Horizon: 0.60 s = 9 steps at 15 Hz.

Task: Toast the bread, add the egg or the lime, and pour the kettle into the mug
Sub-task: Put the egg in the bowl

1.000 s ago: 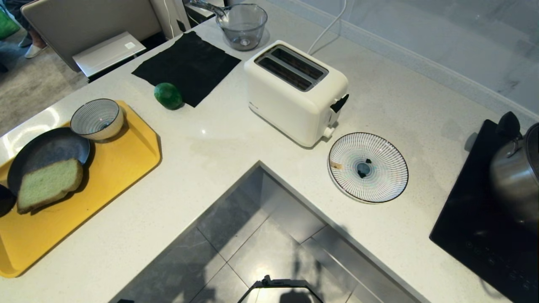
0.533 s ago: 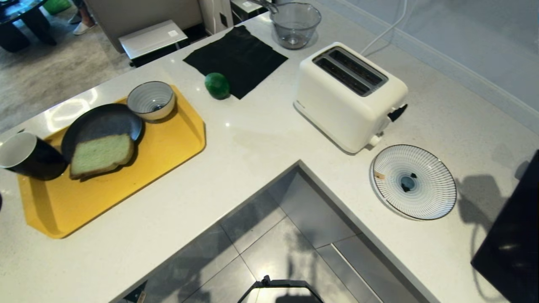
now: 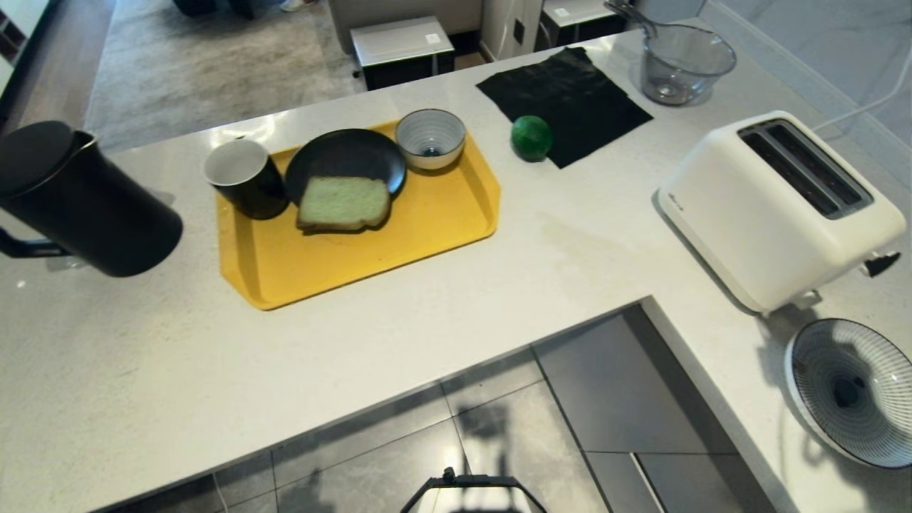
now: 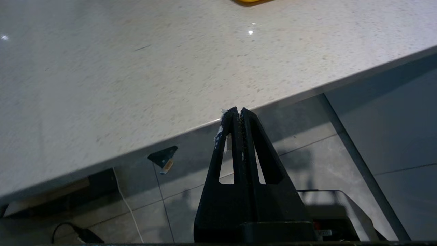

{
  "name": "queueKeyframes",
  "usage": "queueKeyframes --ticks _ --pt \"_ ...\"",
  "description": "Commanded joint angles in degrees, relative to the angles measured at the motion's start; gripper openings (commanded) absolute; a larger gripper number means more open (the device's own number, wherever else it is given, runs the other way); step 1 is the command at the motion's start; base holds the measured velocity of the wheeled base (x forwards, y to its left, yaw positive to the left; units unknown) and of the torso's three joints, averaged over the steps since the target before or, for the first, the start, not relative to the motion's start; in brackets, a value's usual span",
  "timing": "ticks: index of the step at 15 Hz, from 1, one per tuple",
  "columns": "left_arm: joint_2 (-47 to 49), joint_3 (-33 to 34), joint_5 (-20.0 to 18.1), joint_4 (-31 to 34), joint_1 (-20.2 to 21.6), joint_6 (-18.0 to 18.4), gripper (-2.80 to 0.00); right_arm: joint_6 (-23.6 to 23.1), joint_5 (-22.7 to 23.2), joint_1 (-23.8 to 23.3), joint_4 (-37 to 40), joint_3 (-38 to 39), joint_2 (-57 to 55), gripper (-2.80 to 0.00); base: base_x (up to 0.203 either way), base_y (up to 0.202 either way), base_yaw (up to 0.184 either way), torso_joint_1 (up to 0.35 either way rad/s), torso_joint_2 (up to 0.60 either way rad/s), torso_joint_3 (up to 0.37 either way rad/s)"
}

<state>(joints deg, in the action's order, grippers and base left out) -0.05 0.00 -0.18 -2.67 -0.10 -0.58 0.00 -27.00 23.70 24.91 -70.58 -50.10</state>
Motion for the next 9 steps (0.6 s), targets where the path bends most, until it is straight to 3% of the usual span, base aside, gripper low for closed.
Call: queueKeyframes --ticks 1,6,9 --pt "0.0 0.9 0.0 -0.1 0.0 0.0 -2.80 0.0 -0.2 0.0 0.1 0.1 -0.1 -2.80 0.001 -0.004 0.179 -0.001 0.00 0.002" --pt "0.0 0.9 0.0 -0.1 0.0 0.0 -2.80 0.0 -0.2 0.0 0.1 0.1 -0.1 -2.80 0.000 -0.009 0.167 0.001 0.00 0.005" --pt "0.0 0.9 0.0 -0.1 0.0 0.0 -2.80 0.1 -0.1 0.0 0.0 0.2 -0.1 -2.80 0.001 -0.001 0.061 0.001 0.00 0.001"
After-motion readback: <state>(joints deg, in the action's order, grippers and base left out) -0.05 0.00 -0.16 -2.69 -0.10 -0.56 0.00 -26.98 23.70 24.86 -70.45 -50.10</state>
